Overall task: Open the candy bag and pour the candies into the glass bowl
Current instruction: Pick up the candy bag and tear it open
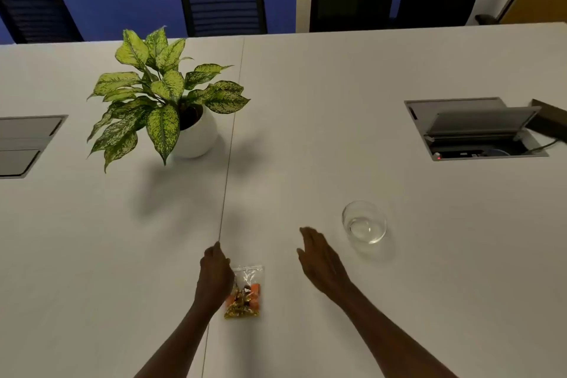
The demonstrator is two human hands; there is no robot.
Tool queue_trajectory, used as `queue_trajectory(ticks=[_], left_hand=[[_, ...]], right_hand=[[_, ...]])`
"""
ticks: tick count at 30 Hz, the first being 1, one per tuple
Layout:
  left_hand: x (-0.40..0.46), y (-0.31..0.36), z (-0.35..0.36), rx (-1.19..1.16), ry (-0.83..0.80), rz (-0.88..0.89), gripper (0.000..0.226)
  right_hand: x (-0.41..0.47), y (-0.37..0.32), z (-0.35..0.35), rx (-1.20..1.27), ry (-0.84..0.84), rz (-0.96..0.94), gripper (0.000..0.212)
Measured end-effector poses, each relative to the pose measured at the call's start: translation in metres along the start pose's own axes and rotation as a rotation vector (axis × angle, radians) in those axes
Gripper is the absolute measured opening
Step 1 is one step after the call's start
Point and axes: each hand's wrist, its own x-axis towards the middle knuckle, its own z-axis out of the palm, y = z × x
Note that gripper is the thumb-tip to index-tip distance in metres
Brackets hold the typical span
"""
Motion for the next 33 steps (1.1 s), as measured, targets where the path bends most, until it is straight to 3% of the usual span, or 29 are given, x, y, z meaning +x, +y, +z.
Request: queue_trajectory(ticks=[6,12,15,18,23,30,33], left_hand=[[0.001,-0.016,0.014,-0.101,-0.069,-0.275,0.034],[0.004,-0.017,0.025,-0.241,-0.018,-0.428,0.022],[0.003,-0.017,0.028,-0.244,-0.013,-0.407,0.015],[0.001,-0.019,0.033,-0.247,-0.019,-0.379,0.022],[-0.003,-0.015,0.036,-0.408,0.001,-0.429,0.025],[-0.012,-0.001,0.035,-0.430,0.013,-0.353,0.018],[-0.016,0.010,0.032,-0.452,0.030,-0.339,0.017]], right_hand=[[0.003,-0.015,0.037,0.268,-0.229,0.055,0.035],[0.020,-0.036,0.064,0.484,-0.279,0.219,0.030],[0.024,-0.042,0.077,0.530,-0.285,0.303,0.032],[0.026,-0.046,0.088,0.561,-0.274,0.365,0.036],[0.026,-0.053,0.093,0.585,-0.241,0.368,0.036],[0.023,-0.054,0.087,0.551,-0.224,0.357,0.011],[0.024,-0.060,0.082,0.567,-0.217,0.338,0.010]])
